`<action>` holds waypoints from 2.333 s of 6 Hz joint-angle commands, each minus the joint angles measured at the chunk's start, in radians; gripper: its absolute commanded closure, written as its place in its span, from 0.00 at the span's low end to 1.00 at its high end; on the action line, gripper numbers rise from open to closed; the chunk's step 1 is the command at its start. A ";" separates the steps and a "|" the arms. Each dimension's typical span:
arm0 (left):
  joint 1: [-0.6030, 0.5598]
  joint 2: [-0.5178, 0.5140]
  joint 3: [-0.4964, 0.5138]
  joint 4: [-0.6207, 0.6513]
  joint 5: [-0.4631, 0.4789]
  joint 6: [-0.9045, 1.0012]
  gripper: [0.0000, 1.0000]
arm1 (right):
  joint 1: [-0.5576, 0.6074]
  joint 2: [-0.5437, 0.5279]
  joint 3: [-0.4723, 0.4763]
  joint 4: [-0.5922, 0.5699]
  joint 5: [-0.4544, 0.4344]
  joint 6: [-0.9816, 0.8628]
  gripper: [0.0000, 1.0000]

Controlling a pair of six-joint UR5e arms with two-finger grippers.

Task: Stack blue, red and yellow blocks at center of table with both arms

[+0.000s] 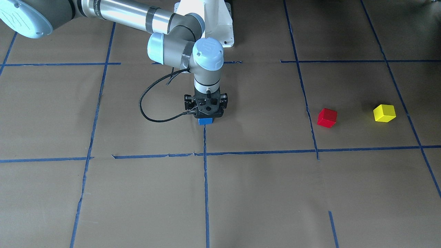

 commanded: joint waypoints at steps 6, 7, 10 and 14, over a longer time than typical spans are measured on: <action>0.008 -0.006 -0.045 -0.015 0.002 -0.006 0.00 | 0.488 -0.219 0.133 -0.010 0.274 -0.542 0.01; 0.008 -0.020 -0.045 -0.017 0.008 -0.015 0.00 | 0.603 -0.349 0.198 -0.010 0.337 -0.732 0.01; 0.014 -0.122 -0.027 -0.017 0.003 -0.017 0.00 | 0.867 -0.700 0.275 -0.002 0.441 -1.236 0.00; 0.100 -0.129 -0.073 -0.159 -0.067 -0.023 0.00 | 1.132 -1.028 0.383 -0.003 0.453 -1.415 0.00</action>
